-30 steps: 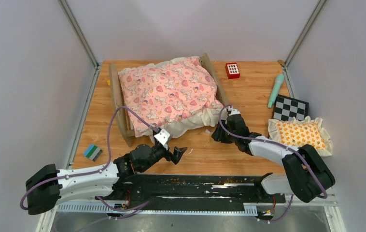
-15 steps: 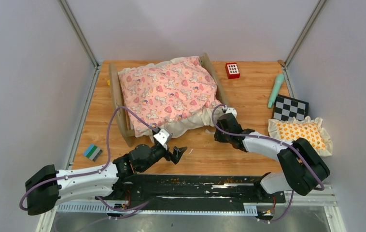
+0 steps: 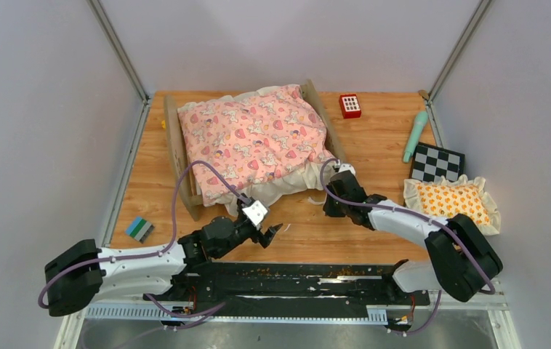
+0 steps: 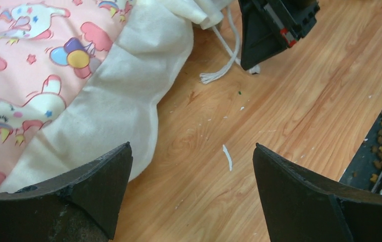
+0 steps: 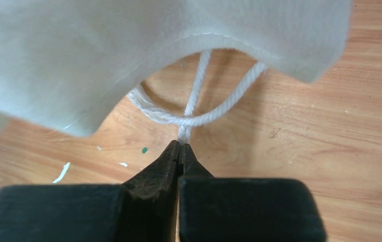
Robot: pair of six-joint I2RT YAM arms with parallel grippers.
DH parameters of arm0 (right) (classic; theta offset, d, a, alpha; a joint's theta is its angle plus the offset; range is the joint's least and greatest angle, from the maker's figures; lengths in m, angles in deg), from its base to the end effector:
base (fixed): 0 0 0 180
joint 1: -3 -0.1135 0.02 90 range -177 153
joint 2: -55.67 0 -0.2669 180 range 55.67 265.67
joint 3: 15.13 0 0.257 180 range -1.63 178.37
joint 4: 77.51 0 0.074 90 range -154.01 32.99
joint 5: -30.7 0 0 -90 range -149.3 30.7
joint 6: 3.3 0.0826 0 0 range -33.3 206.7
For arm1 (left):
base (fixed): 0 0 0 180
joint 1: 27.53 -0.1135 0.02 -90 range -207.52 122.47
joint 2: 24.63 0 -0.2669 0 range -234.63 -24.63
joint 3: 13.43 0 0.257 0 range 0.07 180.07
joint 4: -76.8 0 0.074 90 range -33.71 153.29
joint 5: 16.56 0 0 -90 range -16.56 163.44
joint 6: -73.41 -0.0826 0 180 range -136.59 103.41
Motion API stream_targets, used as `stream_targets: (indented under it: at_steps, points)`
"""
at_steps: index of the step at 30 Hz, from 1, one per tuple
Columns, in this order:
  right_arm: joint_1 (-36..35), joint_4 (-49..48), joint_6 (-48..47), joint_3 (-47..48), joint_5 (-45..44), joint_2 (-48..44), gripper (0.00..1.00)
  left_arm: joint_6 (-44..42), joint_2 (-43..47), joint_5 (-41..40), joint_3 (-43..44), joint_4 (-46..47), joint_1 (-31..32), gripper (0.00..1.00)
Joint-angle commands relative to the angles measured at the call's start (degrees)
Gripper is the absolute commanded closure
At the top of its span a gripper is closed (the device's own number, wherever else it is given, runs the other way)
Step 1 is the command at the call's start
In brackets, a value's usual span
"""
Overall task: Set up the pet bed
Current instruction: Tie the ropes to the bed frame.
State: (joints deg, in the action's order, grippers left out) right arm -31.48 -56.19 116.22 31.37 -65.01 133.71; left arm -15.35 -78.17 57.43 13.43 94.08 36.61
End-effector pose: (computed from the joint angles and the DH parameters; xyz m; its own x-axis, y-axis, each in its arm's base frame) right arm 0.2338 0.1506 0.1157 -0.8250 0.0282 -0.5645 -0.1233 0.9657 0.2285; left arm 0.1262 -0.2082 0.1877 -0.0874 0.1326 -0.9873 0.7446 0.6671 0.0237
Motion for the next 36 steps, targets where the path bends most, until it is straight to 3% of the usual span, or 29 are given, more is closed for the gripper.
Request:
stream_targets:
  at_steps: [1,5,12,20,28,36]
  points:
    - [-0.11,2.7,-1.64,1.82,2.38,-4.72,1.0,-12.91,-3.96,5.67,1.87,9.94,0.36,0.08]
    - [1.5,4.54,-2.38,2.54,4.63,-6.69,1.0,-23.31,-9.71,8.34,1.76,18.2,0.3,0.2]
    - [6.29,5.29,-3.64,2.61,13.92,-8.37,1.0,-33.99,-25.18,14.0,1.81,38.02,0.2,0.18]
    - [12.83,7.24,-4.06,4.64,25.65,-8.63,1.0,-36.17,-44.27,23.56,4.75,60.96,0.28,0.28]
    - [18.36,7.07,-2.29,4.5,34.15,-9.39,1.0,-36.62,-51.13,23.91,11.77,61.26,0.22,0.2]
    - [20.18,8.11,-2.5,4.43,37.77,-10.83,1.0,-38.81,-58.48,23.79,18.03,60.9,0.24,0.23]
